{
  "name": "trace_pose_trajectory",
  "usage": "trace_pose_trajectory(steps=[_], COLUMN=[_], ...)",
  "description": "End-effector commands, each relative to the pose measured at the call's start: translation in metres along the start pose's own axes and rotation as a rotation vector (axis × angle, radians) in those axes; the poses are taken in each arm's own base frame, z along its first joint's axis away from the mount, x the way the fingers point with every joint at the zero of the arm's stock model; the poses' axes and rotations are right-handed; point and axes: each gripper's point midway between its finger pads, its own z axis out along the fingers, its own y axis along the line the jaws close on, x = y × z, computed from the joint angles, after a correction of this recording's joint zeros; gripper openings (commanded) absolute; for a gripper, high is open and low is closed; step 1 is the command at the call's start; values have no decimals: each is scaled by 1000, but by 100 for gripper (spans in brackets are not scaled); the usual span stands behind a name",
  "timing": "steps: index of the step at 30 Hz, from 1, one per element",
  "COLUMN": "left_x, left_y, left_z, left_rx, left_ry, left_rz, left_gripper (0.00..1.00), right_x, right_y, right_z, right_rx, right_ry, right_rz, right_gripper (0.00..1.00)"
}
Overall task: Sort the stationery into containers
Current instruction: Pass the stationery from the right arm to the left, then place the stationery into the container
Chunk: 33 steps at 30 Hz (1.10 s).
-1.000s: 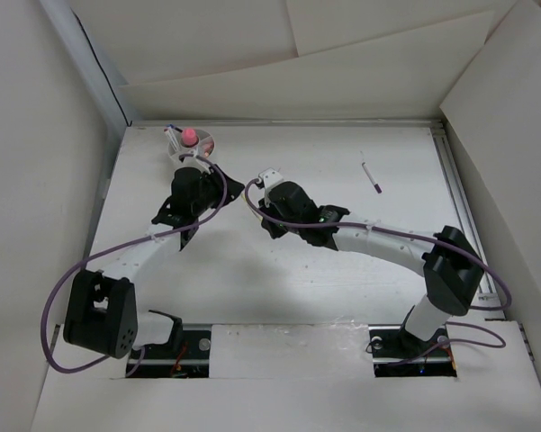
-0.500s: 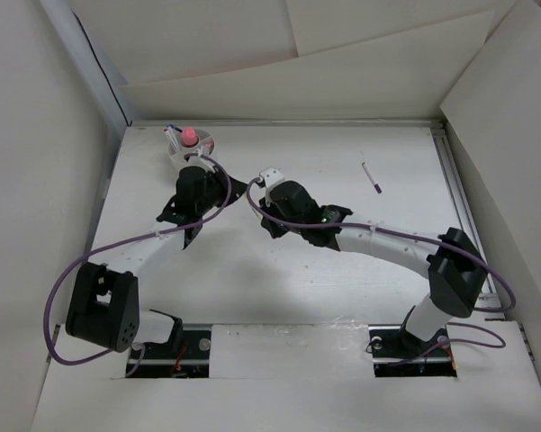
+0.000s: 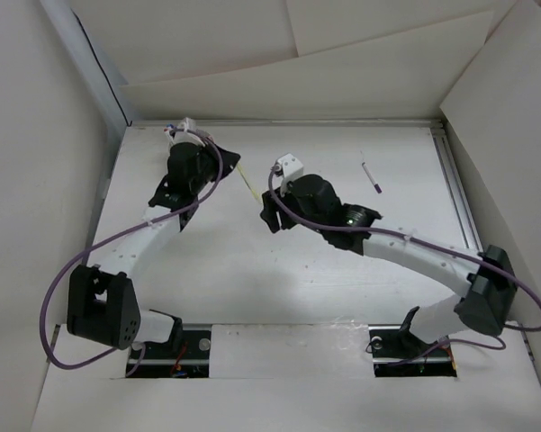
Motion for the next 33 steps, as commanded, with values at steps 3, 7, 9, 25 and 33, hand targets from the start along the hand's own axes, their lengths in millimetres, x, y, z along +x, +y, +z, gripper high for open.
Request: trace_pose_trajectory(steps=[3, 7, 9, 25, 33], left_x=[-85, -128, -172, -321, -337], left_y=[-27, -17, -16, 128, 148], left_z=[9, 36, 36, 44, 68], left_rx=[-15, -130, -138, -528, -557], left_ry=[-185, -244, -303, -613, -675], left_rz=[-3, 18, 7, -3, 4], left_gripper=[0, 0, 0, 0, 0], right_x=[-39, -35, -30, -19, -9], right_y=[-20, -40, -51, -94, -102], right_z=[-45, -52, -49, -44, -35], right_rx=[33, 65, 69, 84, 97], right_ry=[-163, -174, -158, -137, -110], right_rz=[39, 56, 65, 126, 133], right_gripper=[65, 65, 65, 66, 66])
